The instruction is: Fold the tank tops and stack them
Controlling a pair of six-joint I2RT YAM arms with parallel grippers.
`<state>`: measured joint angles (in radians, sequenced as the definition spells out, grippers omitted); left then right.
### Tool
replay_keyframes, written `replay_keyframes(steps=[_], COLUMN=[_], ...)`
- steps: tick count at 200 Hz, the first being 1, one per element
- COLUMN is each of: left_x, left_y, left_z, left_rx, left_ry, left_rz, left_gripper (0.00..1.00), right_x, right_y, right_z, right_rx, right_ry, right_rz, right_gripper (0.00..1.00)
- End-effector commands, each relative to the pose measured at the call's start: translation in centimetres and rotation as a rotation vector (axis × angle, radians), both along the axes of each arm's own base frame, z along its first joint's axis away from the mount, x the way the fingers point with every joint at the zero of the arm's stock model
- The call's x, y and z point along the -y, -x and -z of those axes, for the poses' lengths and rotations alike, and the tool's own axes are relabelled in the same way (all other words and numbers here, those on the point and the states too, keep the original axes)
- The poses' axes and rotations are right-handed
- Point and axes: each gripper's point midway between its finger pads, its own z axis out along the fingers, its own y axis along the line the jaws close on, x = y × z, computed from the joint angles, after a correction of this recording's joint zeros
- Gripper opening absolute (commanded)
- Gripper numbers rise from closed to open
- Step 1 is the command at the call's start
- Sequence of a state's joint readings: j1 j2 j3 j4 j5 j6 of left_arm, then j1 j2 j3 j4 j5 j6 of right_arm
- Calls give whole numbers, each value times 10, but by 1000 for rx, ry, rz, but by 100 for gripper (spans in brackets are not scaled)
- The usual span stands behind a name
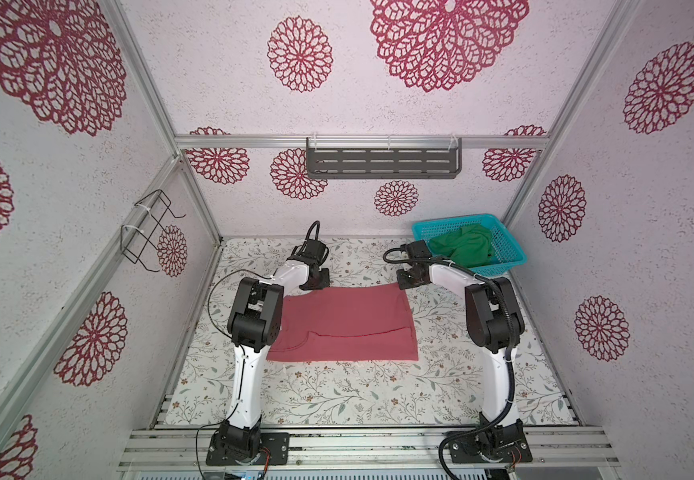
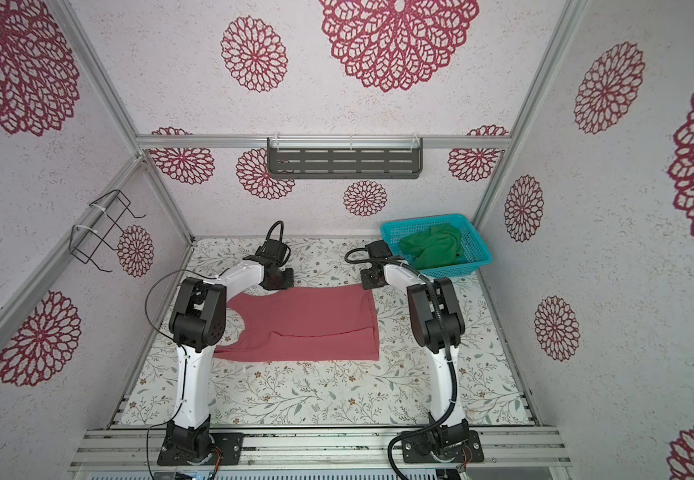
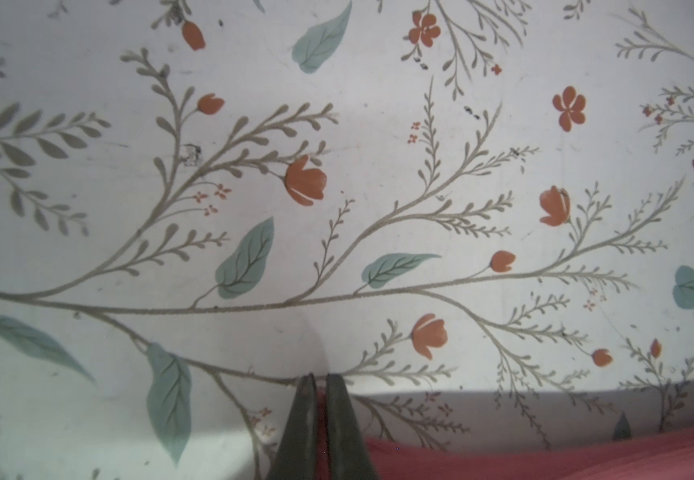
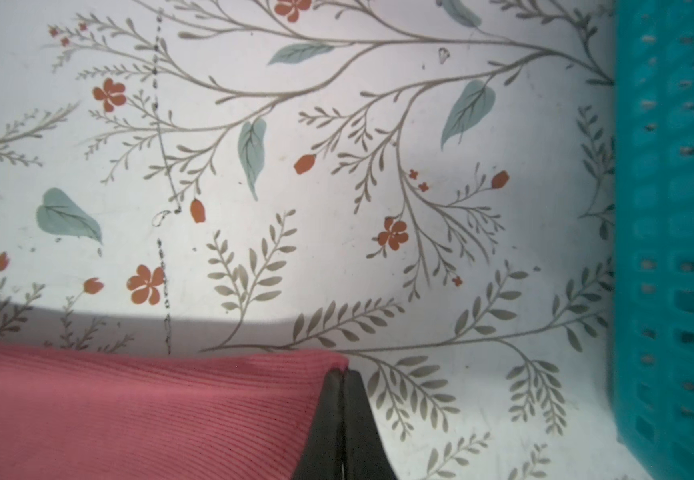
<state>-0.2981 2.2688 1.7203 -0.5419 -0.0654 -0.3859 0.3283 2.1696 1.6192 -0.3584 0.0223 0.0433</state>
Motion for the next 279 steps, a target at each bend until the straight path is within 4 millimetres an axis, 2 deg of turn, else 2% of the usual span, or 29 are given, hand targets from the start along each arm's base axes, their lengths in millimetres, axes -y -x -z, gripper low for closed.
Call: replay_keyframes(steps=[1,19,48,81,86,88,90,111,145,181,202,217,231,241,252,265,279], left_x=[-7,-8,-8,-8,-8,-8,-8,-8,-8,-14,-20,-28,-32,-33,-34,-39,-45], left_y=[-10,-7,10,39,45,46,48,71,114,168,195,207,210,208,205,199,194], left_z=[-23,-34,-49,-58,-51,-63,-66,-68,-51,-33,-12,2,-4,-17,-40,-66,-88], left_rx=[49,66,100,135,125,150,159,182,176,175,147,112,110,131,171,206,221], left_ry=[-41,-56,-70,-35,-32,-20,-17,-19,19,20,62,57,44,45,45,34,34], left_rz=[25,31,23,-31,-39,-45,-48,-81,-172,-287,-369,-416,-421,-415,-395,-381,-374], left_gripper=[0,0,0,0,0,0,0,0,0,0,0,0,18,37,54,63,66], right_x=[6,7,7,8,8,8,7,7,2,2,-4,-5,-2,1,4,9,14], right_y=[-1,9,31,61,65,67,69,90,130,178,200,209,213,212,208,201,194], right_z=[-47,-54,-66,-71,-72,-72,-72,-70,-60,-44,-31,-17,-12,-16,-23,-35,-47], right_rx=[107,129,161,159,161,160,160,142,104,71,52,21,-11,-19,-17,-11,3], right_ry=[-2,-11,-46,-88,-97,-100,-104,-124,-136,-167,-218,-237,-225,-209,-194,-183,-176], right_rz=[-43,-55,-70,-76,-78,-79,-79,-83,-91,-58,-54,-38,-24,-16,-10,9,33], right_gripper=[0,0,0,0,0,0,0,0,0,0,0,2,18,34,43,48,49])
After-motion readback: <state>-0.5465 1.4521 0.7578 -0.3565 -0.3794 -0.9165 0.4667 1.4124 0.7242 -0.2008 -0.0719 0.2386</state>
